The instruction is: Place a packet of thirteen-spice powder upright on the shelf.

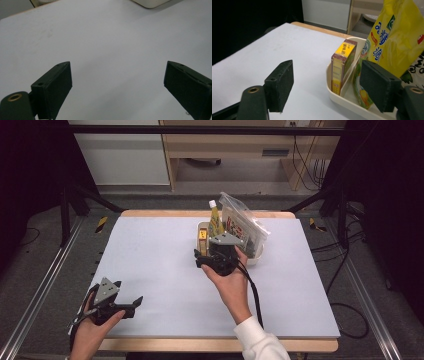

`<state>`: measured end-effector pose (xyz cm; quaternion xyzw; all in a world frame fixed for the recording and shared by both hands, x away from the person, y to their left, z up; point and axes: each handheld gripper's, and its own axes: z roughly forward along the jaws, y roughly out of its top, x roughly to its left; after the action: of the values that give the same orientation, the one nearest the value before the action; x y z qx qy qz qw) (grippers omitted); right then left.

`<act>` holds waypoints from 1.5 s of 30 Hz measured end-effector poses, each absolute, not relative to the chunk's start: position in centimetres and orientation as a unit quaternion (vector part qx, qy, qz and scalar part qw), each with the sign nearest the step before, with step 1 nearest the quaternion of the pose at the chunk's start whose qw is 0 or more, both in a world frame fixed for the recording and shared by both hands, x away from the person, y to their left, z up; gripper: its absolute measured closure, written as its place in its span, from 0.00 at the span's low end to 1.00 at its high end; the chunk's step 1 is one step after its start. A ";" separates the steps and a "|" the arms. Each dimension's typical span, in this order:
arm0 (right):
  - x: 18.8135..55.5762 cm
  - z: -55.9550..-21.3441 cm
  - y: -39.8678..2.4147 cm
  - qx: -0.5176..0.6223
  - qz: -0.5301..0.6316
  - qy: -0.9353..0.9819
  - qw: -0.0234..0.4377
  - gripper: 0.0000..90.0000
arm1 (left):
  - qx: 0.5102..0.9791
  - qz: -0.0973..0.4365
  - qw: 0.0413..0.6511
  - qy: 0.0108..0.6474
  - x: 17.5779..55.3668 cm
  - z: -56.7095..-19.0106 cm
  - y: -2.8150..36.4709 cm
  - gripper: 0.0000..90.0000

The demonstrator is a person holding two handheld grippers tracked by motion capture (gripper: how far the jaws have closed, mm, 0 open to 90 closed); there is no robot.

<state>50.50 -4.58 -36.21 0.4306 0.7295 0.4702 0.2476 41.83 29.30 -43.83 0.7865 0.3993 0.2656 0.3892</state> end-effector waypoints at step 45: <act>47.1 -39.9 -14.0 0.462 0.425 0.739 0.246 0.09 | 0.777 0.285 0.405 0.390 41.6 -43.7 29.7 0.04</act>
<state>47.14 -14.04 -39.91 0.4616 0.7386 0.4252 0.2461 41.59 29.72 -43.68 0.7765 0.3898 0.2850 0.4048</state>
